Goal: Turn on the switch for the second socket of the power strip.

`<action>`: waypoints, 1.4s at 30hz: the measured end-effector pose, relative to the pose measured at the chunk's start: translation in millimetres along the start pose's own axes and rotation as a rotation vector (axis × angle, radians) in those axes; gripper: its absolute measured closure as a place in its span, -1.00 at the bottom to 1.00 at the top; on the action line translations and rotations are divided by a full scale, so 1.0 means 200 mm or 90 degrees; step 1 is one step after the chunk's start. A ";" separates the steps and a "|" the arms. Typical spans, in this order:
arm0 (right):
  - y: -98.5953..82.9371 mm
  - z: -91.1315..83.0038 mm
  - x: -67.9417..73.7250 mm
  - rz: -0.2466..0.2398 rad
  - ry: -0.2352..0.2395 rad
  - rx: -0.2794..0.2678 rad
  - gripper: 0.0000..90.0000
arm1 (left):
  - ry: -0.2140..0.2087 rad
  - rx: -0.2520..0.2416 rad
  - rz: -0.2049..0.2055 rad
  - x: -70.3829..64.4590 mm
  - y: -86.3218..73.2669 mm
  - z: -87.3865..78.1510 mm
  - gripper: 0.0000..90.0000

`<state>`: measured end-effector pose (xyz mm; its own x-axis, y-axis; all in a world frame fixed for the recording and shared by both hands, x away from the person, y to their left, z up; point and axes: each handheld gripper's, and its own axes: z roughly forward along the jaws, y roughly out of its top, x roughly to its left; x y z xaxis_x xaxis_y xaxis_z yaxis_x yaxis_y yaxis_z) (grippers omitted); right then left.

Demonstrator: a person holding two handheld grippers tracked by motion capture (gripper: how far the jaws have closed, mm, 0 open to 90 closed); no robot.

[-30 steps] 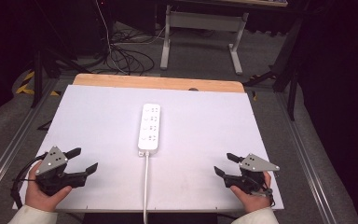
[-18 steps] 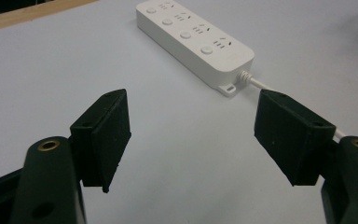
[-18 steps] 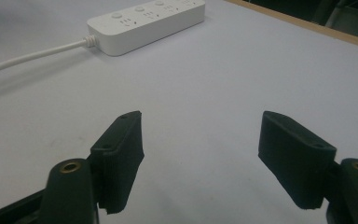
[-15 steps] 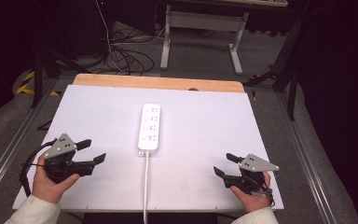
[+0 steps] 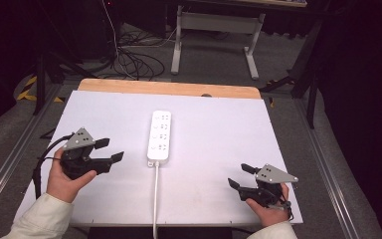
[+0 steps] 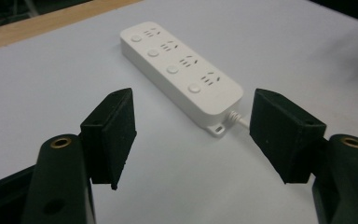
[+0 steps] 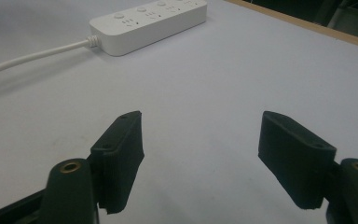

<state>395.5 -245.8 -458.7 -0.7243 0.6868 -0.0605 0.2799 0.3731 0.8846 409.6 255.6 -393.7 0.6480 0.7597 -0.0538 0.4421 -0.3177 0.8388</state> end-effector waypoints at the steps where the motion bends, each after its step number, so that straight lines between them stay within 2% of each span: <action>1: 0.00 0.00 0.00 0.000 0.002 0.001 -0.31 | -0.015 -0.003 -0.009 0.01 0.01 0.01 -0.30; 4: 0.00 0.00 0.00 0.000 0.003 0.001 -0.31 | -0.020 0.001 -0.007 0.01 0.03 0.04 -0.29; 7: 0.00 0.00 0.00 0.000 0.003 0.001 -0.31 | -0.010 0.003 0.010 0.01 0.05 0.07 -0.26; 9: 0.00 0.00 0.00 0.000 0.004 0.000 -0.31 | -0.017 0.003 0.009 0.01 0.06 0.09 -0.24; 14: 0.00 0.00 0.00 -0.001 0.006 0.001 -0.31 | -0.004 -0.004 0.029 0.00 0.10 0.13 -0.20; 17: 0.00 0.00 0.00 -0.001 0.007 0.000 -0.30 | -0.005 -0.006 0.026 -0.01 0.13 0.15 -0.19; 22: 0.00 0.00 0.00 -0.001 0.009 -0.002 -0.30 | 0.000 -0.006 0.038 -0.01 0.15 0.20 -0.12; 25: 0.00 0.00 0.00 -0.001 0.008 -0.002 -0.30 | -0.002 -0.004 0.036 -0.02 0.17 0.23 -0.12; 27: 0.00 0.00 -0.01 0.000 0.009 0.000 -0.30 | 0.007 -0.004 0.044 -0.02 0.18 0.24 -0.12; 30: -0.01 0.00 -0.01 0.003 0.011 -0.002 -0.30 | 0.023 -0.023 0.055 -0.04 0.19 0.26 -0.10; 32: 0.00 0.00 -0.01 0.002 0.011 -0.002 -0.31 | 0.020 -0.033 0.050 -0.04 0.21 0.27 -0.05; 34: 0.00 0.00 -0.01 0.001 0.011 -0.003 -0.30 | 0.019 -0.029 0.052 -0.05 0.22 0.29 -0.04; 37: -0.01 0.00 -0.01 0.000 0.014 -0.003 -0.30 | 0.022 -0.022 0.065 -0.06 0.23 0.31 0.05; 40: -0.01 0.00 -0.01 0.003 0.020 -0.002 -0.30 | 0.030 -0.026 0.071 -0.07 0.24 0.32 0.33; 42: -0.01 0.00 -0.01 0.005 0.023 -0.004 -0.30 | 0.045 -0.032 0.067 -0.07 0.24 0.32 0.49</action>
<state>397.1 -247.8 -460.0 -0.7443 0.6668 -0.0368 0.2817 0.3635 0.8880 462.2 193.6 -387.9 0.6430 0.7625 0.0720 0.3421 -0.3701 0.8637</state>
